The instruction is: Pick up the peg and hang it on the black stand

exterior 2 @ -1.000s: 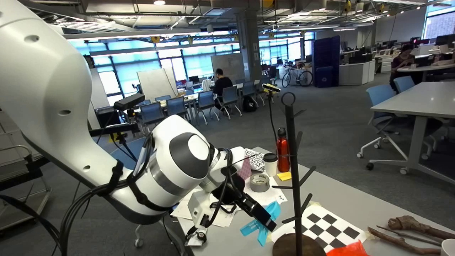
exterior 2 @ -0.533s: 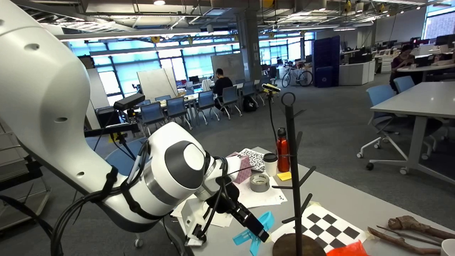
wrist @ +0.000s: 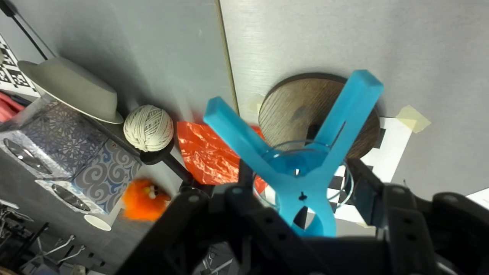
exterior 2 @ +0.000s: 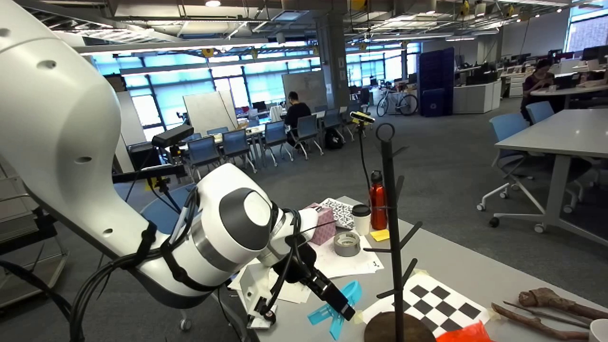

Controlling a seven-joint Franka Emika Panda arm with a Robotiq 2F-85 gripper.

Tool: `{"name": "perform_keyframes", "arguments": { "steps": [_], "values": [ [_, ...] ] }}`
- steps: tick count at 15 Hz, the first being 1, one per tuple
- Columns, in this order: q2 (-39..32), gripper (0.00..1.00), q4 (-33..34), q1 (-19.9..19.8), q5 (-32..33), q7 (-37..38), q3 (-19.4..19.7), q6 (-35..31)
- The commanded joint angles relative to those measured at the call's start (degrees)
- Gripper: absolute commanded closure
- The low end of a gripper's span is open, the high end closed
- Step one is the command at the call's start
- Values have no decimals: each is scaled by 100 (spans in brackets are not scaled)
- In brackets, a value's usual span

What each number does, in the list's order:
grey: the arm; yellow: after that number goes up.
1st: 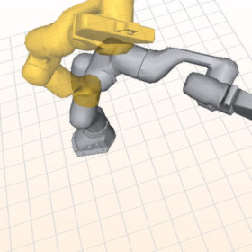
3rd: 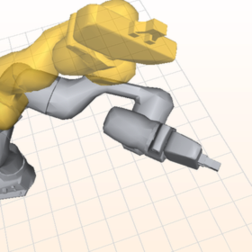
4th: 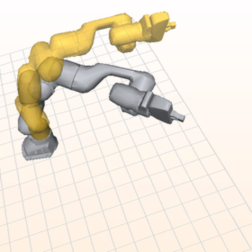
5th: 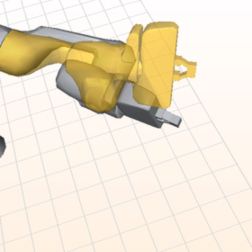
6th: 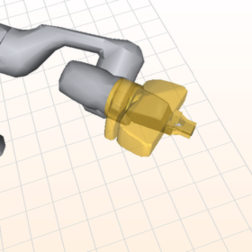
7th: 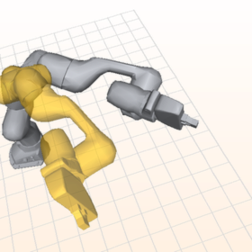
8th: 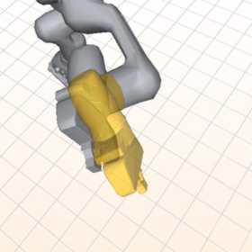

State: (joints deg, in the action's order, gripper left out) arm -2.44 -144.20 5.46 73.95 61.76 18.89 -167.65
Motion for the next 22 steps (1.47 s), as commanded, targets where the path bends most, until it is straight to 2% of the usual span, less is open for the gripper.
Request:
{"name": "perform_keyframes", "arguments": {
  "steps": [1, 4, 5, 9, 17, 22],
  "values": [
    [0, 38, 0, 0, 0, 3, 0, 0],
    [0, 38, 0, 0, 0, 5, 0, 0],
    [0, 63, 0, 0, 0, 5, 0, 0],
    [93, 63, -93, 3, 361, 90, 6, -102],
    [205, 63, 33, -75, 1775, 400, 108, -263],
    [196, 63, 7, -90, 1974, 390, 174, -117]
  ]
}}
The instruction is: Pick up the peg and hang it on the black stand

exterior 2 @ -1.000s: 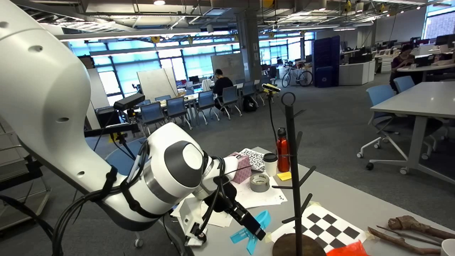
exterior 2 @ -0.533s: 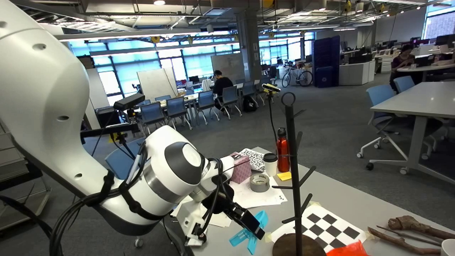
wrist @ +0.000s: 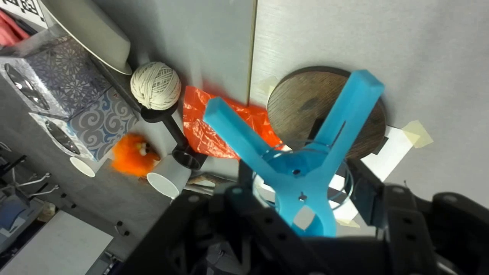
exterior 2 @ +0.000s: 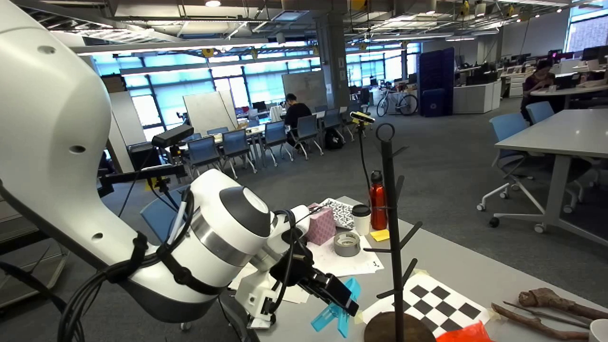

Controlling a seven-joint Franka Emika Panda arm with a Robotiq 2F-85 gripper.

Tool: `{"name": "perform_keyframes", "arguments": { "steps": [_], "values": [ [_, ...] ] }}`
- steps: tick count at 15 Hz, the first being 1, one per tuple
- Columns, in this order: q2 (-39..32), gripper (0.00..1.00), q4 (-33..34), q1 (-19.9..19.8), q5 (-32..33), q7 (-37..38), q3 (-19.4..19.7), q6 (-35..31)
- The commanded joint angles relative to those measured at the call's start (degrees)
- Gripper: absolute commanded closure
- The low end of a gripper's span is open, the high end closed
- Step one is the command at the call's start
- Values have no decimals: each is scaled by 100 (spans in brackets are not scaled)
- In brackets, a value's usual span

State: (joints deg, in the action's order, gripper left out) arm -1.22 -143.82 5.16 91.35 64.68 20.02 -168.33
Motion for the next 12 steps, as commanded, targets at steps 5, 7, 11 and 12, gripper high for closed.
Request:
{"name": "perform_keyframes", "arguments": {
  "steps": [5, 7, 11, 12],
  "values": [
    [-29, 38, -66, 2, 49, 43, 7, 14],
    [-63, 38, -73, 12, 49, 109, -8, 21],
    [-86, 38, -73, 15, 49, 122, -12, 22],
    [-87, 38, -73, 15, 49, 123, -12, 21]
  ]
}}
